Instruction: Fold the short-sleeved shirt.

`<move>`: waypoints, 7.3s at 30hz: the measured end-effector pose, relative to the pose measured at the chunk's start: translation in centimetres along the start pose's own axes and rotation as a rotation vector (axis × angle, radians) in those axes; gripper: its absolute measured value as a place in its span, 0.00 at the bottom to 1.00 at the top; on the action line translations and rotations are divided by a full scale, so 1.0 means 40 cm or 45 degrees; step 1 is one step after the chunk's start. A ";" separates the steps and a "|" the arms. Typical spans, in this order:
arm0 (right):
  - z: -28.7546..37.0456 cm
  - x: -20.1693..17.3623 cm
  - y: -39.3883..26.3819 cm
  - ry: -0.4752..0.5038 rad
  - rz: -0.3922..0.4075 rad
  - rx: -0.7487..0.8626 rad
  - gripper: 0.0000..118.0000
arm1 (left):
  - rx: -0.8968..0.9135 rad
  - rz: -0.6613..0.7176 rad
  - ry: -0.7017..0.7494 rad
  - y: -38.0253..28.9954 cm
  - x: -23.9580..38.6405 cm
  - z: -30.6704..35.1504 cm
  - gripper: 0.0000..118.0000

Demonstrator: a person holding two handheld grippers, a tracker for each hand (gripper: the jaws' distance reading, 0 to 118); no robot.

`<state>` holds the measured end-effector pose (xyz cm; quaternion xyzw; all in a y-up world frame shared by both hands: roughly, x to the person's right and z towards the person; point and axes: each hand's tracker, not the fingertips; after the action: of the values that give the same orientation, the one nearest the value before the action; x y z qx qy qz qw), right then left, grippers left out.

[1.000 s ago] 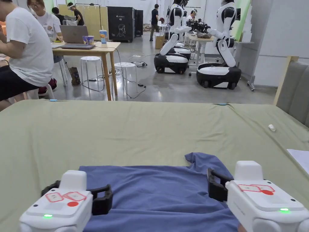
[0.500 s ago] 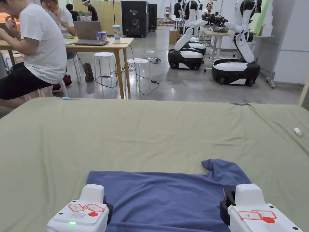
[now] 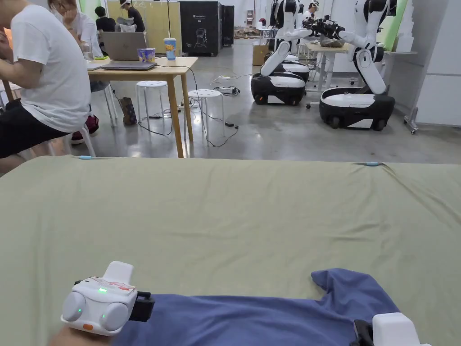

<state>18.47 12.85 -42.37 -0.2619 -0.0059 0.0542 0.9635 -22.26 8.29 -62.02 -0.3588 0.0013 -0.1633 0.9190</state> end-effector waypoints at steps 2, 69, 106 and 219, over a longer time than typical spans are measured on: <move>-0.017 0.025 -0.006 -0.013 -0.002 -0.028 0.00 | -0.057 0.042 -0.021 0.006 -0.001 -0.026 0.83; 0.437 0.050 -0.129 0.003 -0.055 0.064 0.88 | 0.394 0.319 -0.112 -0.399 -0.039 0.727 0.93; 0.266 -0.412 -0.076 0.129 0.061 0.190 0.00 | 0.170 1.604 -1.038 -0.689 -0.214 0.442 0.95; 0.315 -0.213 -0.133 0.068 -0.041 0.083 0.00 | 0.164 1.128 -0.686 -0.513 -0.066 0.449 0.10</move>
<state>10.05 13.73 -28.67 -0.2318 0.0173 0.0320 0.9721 -28.76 6.78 -35.45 -0.2960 -0.0934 0.3396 0.8879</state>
